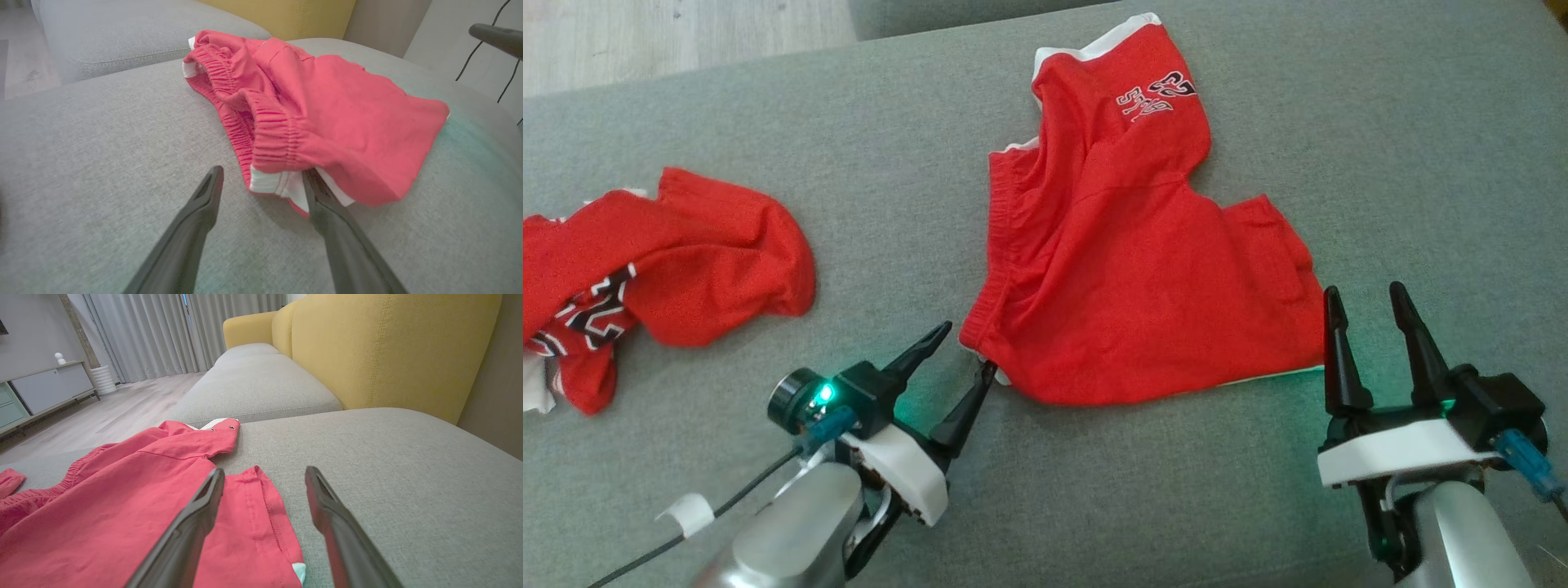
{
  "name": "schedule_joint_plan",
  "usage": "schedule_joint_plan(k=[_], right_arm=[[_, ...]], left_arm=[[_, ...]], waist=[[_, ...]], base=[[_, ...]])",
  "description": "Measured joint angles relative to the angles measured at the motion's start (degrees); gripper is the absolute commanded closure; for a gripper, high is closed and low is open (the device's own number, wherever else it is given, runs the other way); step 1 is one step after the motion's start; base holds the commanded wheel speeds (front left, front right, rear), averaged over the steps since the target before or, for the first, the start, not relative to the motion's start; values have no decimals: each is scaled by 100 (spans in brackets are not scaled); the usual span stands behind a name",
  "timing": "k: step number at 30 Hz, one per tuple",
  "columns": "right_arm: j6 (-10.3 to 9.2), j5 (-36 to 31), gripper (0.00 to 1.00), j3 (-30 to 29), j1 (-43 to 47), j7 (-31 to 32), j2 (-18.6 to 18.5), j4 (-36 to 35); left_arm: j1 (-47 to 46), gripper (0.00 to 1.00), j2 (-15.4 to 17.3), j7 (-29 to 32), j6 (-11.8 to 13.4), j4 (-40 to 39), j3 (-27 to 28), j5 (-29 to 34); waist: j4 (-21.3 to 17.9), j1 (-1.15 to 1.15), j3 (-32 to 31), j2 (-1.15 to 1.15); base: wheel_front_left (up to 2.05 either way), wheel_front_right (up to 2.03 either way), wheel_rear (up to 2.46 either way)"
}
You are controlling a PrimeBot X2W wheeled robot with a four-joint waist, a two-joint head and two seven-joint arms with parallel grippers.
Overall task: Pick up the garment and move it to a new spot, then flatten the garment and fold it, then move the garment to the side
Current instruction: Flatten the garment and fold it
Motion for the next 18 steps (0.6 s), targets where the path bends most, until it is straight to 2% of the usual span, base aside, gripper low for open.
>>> schedule_joint_plan(k=[8,15,16,18], right_arm=[[0,-20,0,-16,-1,0,8,51],[0,-22,0,-40,-4,0,10,107],[0,-22,0,-40,-4,0,10,112],[0,-22,0,-38,-7,0,10,155]], left_arm=[[-118,0,101,0,0,-292,-338,-210],[-143,0,163,0,0,-413,-360,-266],[-161,42,165,0,0,-433,-365,-265],[-218,100,174,0,0,-505,-401,-258]], waist=[[-44,0,7,0],[-47,0,44,0],[-48,0,52,0],[-50,0,65,0]], base=[[0,0,0],[0,0,0],[0,0,0],[0,0,0]])
